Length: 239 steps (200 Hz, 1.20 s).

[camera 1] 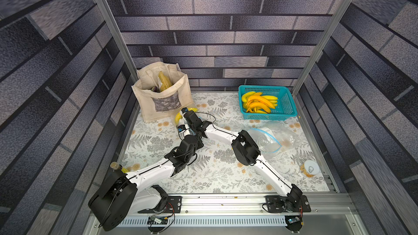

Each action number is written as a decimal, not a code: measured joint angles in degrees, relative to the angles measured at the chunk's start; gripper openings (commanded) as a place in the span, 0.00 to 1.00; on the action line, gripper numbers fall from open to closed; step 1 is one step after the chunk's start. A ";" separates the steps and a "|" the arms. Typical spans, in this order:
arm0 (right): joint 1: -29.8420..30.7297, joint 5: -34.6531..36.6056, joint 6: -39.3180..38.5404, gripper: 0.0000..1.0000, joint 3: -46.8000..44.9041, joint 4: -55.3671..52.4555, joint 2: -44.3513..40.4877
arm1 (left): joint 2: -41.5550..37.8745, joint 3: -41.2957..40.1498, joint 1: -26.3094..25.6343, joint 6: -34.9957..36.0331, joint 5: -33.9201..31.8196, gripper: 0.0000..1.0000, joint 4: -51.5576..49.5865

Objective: Open the zip-top bag and take out the banana
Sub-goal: Pick up the banana from the zipper food storage bag.

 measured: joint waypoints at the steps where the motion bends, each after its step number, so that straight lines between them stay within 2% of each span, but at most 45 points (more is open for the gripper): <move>1: 0.00 0.04 0.02 0.51 0.15 -0.15 0.07 | 0.00 -0.02 0.00 -0.02 0.00 0.02 0.00; 20: 0.28 1.09 -0.98 0.42 2.75 -3.82 0.94 | -0.39 -0.48 0.00 -0.07 -0.31 0.02 0.07; 45: 0.63 2.10 -1.97 0.17 3.48 -6.71 0.96 | -2.47 -1.18 0.00 -0.07 0.02 0.03 -0.46; 69: 0.61 3.04 -2.69 0.00 2.97 -8.11 0.22 | -4.81 -1.42 0.15 -0.04 0.37 0.03 -2.21; 93: 0.59 2.51 -3.96 0.00 -4.04 -7.67 -4.26 | -7.85 -1.60 0.81 0.00 1.46 0.04 -5.25; 134: -0.26 -4.44 -6.93 0.00 -27.32 -8.28 -21.05 | -10.36 -1.60 3.61 1.31 2.62 0.04 -10.54; 181: -2.97 -13.64 -6.60 0.00 -50.42 -3.72 -37.90 | -9.70 2.19 2.86 3.23 14.84 0.04 -5.70; 193: -3.50 -15.28 -6.45 0.00 -54.64 -3.80 -41.79 | -9.42 3.23 2.86 3.50 16.06 0.04 -3.85; 218: -4.79 -18.27 -6.43 0.00 -61.24 -4.85 -51.80 | -7.06 2.60 5.11 4.31 13.22 0.03 -6.14; 230: -5.40 -17.88 -6.56 0.00 -61.46 -4.87 -54.51 | -6.25 1.88 4.68 4.35 13.51 0.06 -6.19; 239: -5.70 -17.38 -7.08 0.00 -61.11 -5.07 -55.04 | -6.32 1.49 4.55 4.50 13.79 0.13 -5.49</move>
